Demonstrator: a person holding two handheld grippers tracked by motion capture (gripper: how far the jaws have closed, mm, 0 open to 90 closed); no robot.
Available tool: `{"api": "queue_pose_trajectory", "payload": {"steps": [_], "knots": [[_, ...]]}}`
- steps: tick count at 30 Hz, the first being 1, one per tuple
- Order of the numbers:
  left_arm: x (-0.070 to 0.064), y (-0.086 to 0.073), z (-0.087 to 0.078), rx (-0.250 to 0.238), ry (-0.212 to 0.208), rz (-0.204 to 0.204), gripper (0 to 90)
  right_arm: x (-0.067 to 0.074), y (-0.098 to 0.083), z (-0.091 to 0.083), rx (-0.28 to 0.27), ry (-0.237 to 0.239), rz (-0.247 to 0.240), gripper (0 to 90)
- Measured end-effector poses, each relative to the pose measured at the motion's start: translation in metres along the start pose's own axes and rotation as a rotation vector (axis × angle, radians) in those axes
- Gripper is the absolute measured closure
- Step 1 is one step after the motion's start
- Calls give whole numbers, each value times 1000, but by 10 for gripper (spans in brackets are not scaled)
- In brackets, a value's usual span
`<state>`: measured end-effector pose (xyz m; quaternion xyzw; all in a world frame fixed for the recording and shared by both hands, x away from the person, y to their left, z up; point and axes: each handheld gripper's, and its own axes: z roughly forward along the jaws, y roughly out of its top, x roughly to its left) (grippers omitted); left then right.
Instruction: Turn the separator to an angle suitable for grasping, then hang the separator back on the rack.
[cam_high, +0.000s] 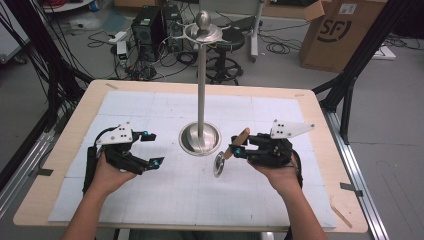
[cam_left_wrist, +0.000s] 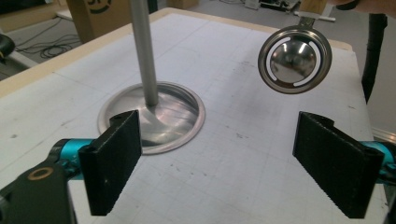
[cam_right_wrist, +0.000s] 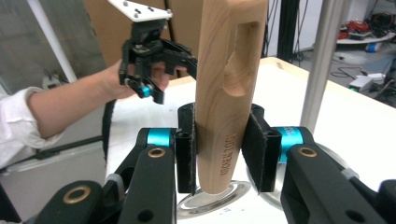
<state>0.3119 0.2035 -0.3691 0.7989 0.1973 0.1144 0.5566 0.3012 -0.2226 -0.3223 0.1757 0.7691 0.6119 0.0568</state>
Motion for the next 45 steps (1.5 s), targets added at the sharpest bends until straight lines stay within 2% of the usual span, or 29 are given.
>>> {"api": "queue_pose_trajectory", "payload": {"steps": [2,3,5,6,11,15,21,25,33,45], "knots": [[2,-2,-11,5,32,9,112,-4,9,4,16,-3,-5,679],[2,-2,-11,5,32,9,101,-4,9,4,16,-3,-5,679],[7,-7,-24,-13,56,6,84,-7,16,8,25,-1,-8,680],[7,-7,-24,-13,56,6,82,-8,19,10,27,-1,-8,679],[16,-13,-43,-54,97,-23,65,-13,25,13,23,-7,-3,679],[20,-16,-49,-67,122,-41,22,-21,29,12,30,-18,4,679],[21,-16,-46,-63,111,-38,21,-35,37,4,38,-51,10,680],[21,-16,-44,-59,109,-42,21,-43,52,-4,41,-71,4,680],[20,-14,-43,-83,88,-48,20,-54,76,-9,49,-85,-21,679],[18,-13,-40,-97,50,-45,21,-61,90,-11,48,-106,-23,679]]}}
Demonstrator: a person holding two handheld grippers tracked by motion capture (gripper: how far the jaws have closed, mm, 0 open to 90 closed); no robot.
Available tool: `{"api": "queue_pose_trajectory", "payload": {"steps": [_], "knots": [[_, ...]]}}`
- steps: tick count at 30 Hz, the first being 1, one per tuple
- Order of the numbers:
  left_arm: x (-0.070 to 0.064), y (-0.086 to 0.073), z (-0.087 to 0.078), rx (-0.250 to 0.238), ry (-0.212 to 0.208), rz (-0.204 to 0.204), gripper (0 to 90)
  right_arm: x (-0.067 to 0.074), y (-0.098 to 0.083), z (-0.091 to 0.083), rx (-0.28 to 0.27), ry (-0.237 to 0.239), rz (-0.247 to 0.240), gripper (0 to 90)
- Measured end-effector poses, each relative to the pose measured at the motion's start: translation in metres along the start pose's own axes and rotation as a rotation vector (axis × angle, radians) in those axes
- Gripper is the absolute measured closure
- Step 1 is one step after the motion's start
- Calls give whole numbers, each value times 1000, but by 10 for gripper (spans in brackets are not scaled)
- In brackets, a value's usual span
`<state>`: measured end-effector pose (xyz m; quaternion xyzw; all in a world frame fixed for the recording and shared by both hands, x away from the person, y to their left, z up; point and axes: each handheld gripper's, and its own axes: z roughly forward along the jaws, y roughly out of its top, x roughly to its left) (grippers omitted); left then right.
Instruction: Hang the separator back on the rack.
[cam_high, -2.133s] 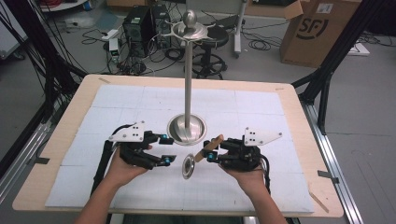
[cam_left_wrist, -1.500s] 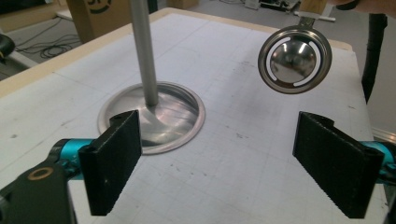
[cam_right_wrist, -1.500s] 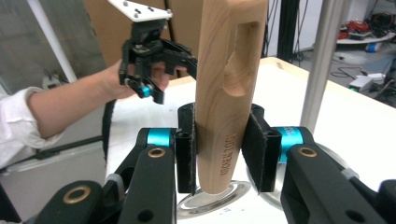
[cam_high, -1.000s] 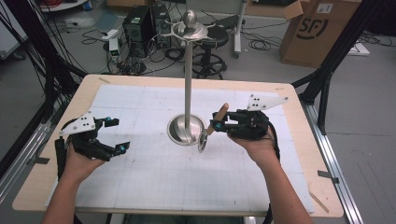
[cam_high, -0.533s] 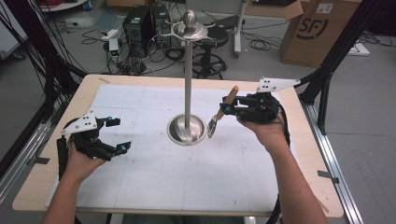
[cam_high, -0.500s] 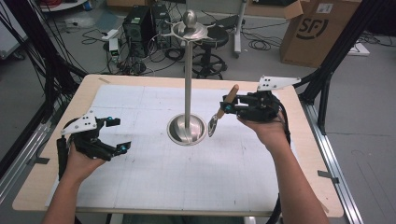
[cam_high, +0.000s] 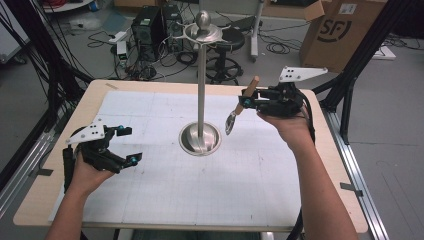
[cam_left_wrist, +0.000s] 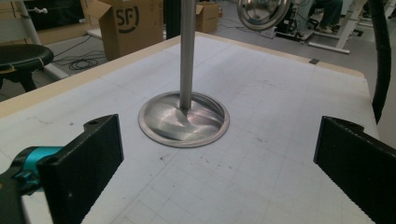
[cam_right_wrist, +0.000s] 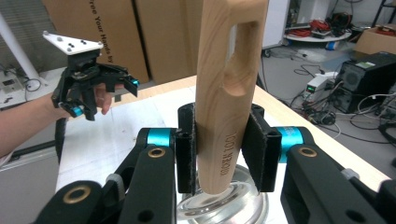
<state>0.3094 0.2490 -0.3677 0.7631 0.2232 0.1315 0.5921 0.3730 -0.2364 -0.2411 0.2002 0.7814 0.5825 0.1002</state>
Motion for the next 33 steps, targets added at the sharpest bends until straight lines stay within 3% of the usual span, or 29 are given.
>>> {"api": "queue_pose_trajectory", "payload": {"steps": [14,33], "knots": [[-1,0,0,5,0,4,21,-1,24,-1,23,-13,-29,679],[-2,0,0,3,3,10,21,-2,73,19,66,-37,-74,679]]}}
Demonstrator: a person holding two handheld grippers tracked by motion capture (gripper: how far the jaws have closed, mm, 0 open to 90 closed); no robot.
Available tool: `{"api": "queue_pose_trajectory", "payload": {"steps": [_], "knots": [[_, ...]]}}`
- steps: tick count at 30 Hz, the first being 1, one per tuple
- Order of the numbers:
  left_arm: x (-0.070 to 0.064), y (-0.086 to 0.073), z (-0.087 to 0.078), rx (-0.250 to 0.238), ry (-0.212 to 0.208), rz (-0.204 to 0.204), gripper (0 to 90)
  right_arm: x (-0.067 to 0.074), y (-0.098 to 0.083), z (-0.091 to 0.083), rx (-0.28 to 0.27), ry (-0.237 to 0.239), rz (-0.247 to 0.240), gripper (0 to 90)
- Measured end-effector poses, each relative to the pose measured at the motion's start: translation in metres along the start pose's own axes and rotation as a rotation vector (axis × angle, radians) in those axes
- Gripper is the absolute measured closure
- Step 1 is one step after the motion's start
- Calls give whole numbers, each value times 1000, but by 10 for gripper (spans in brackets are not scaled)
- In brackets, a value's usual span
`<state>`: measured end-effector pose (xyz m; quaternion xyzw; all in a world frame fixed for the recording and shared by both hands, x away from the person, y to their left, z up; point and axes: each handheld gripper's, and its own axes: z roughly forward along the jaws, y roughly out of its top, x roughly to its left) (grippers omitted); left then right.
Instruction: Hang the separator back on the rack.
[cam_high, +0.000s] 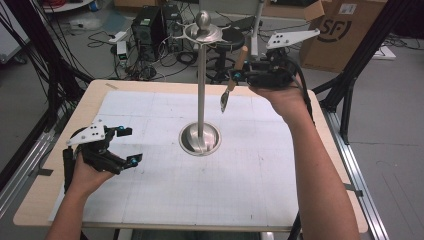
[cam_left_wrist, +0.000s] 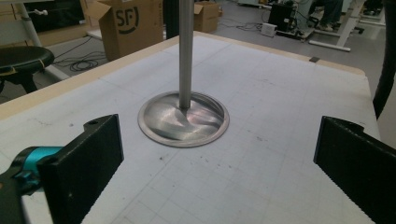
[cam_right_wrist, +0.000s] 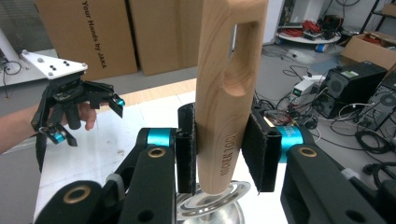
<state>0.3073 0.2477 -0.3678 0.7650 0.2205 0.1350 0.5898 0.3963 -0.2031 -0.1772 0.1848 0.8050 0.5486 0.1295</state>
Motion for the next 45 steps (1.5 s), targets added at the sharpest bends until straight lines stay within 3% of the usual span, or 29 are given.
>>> {"api": "queue_pose_trajectory", "payload": {"steps": [14,45], "knots": [[-1,-1,1,9,1,6,21,-6,14,7,4,-26,-4,679],[-1,-2,1,7,-11,5,21,1,29,22,60,-46,-27,680]]}}
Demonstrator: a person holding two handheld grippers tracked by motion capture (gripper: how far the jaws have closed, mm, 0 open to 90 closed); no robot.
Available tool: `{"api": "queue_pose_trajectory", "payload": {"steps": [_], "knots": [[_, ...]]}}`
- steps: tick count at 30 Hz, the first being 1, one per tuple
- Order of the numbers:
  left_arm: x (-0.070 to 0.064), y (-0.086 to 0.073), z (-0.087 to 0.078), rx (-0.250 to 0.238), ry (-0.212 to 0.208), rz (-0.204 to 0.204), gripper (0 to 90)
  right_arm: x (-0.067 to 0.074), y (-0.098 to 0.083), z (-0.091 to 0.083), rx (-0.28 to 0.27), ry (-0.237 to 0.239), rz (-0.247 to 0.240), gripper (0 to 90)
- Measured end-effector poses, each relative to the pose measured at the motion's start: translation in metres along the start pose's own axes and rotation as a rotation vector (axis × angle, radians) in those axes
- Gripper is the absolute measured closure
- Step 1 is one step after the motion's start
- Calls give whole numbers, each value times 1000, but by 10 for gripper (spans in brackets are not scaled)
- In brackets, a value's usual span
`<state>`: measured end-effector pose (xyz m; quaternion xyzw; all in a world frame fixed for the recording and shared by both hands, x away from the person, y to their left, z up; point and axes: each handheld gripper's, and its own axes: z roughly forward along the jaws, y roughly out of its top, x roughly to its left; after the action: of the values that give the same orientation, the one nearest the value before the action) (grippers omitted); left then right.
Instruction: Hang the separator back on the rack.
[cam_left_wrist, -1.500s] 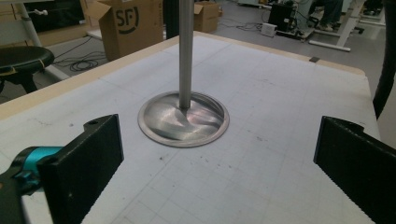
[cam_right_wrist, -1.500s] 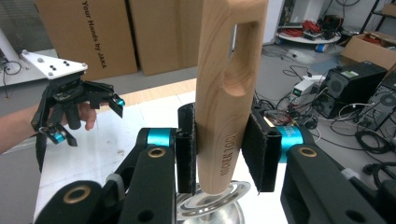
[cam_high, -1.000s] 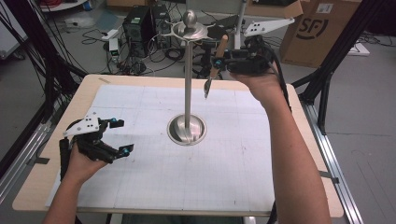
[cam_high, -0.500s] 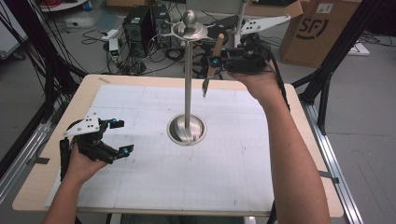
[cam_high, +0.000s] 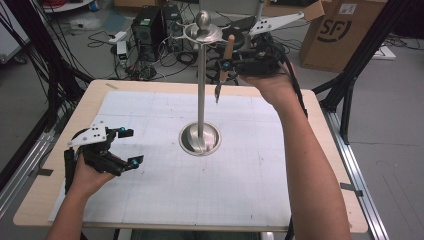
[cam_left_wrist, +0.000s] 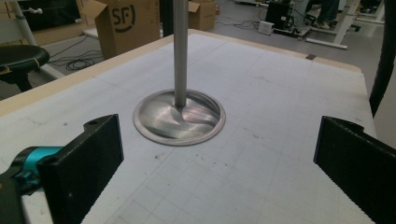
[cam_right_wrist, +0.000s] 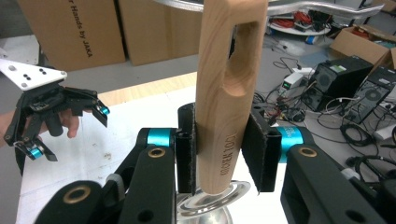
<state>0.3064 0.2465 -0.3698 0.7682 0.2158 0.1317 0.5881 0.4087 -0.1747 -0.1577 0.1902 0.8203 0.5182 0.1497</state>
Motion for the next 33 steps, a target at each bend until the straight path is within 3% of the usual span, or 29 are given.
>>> {"api": "queue_pose_trajectory", "payload": {"steps": [15,24,33], "knots": [[1,-1,-1,-3,2,-10,21,-8,0,11,25,-17,19,679],[1,-1,-1,-1,-1,-11,21,-9,-4,14,4,-4,36,663],[1,-2,-1,3,-1,-11,21,-8,-13,6,-12,-19,35,559]]}}
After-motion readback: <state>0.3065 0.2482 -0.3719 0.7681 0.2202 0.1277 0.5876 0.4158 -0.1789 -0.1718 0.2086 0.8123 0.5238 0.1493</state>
